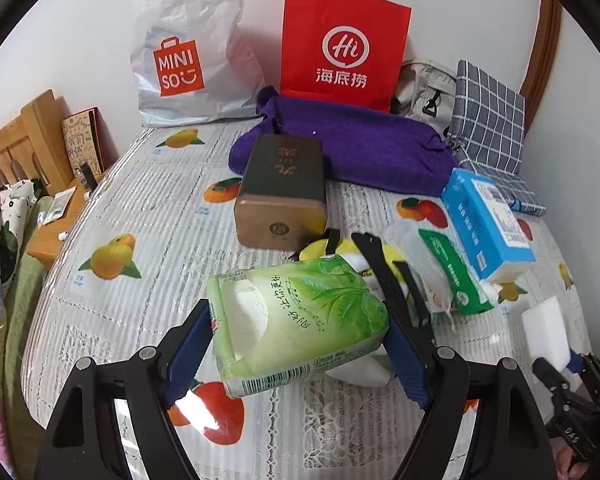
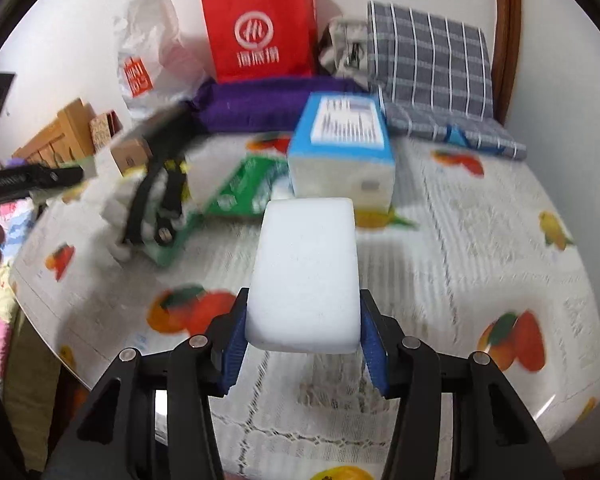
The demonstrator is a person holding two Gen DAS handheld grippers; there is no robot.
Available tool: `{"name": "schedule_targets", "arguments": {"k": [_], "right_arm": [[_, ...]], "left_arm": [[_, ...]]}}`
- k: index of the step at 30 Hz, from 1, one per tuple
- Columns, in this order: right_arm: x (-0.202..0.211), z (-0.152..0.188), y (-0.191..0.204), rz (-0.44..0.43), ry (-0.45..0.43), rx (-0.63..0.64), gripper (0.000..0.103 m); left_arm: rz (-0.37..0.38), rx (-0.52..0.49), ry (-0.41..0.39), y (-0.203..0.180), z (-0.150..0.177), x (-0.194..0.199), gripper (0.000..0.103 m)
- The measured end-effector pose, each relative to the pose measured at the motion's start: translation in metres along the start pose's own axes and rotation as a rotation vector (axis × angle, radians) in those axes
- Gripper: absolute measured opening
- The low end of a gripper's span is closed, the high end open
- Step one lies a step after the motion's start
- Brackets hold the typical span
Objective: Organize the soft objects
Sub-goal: 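Lift the tissue pack with the left tool while the right tool lifts the white sponge block, then lower the tissue pack onto the purple towel while the right tool sets the sponge there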
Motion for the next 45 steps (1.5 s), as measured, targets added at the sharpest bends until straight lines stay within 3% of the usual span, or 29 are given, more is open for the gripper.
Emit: {"name": "schedule_targets", "arguments": {"k": [7, 16, 35, 45], "right_arm": [[0.028, -0.04, 0.012, -0.025, -0.066, 0.035, 0.05], [0.033, -0.095, 0.014, -0.047, -0.101, 0.018, 0.051], [0.029, -0.2, -0.002, -0.021, -0.15, 0.012, 0.051], [0.007, -0.248, -0.008, -0.013, -0.149, 0.001, 0.051]], "left_arm": [[0.017, -0.018, -0.028, -0.008, -0.022, 0.016, 0.081], [0.028, -0.039, -0.071, -0.018, -0.06, 0.027, 0.081], [0.009, -0.054, -0.132, -0.03, -0.15, 0.023, 0.081], [0.023, -0.046, -0.125, -0.028, -0.188, 0.007, 0.081]]}}
Point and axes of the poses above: each gripper's, at about its wrist camera, not at the fingertips, and x roughly against the way its jaws point, y to its left, z to its underside, the point moved 3 cm from there along -x, roughly the way its jaws point, and after that the axes turned 11 degrees about y, right-handed, at the moved point
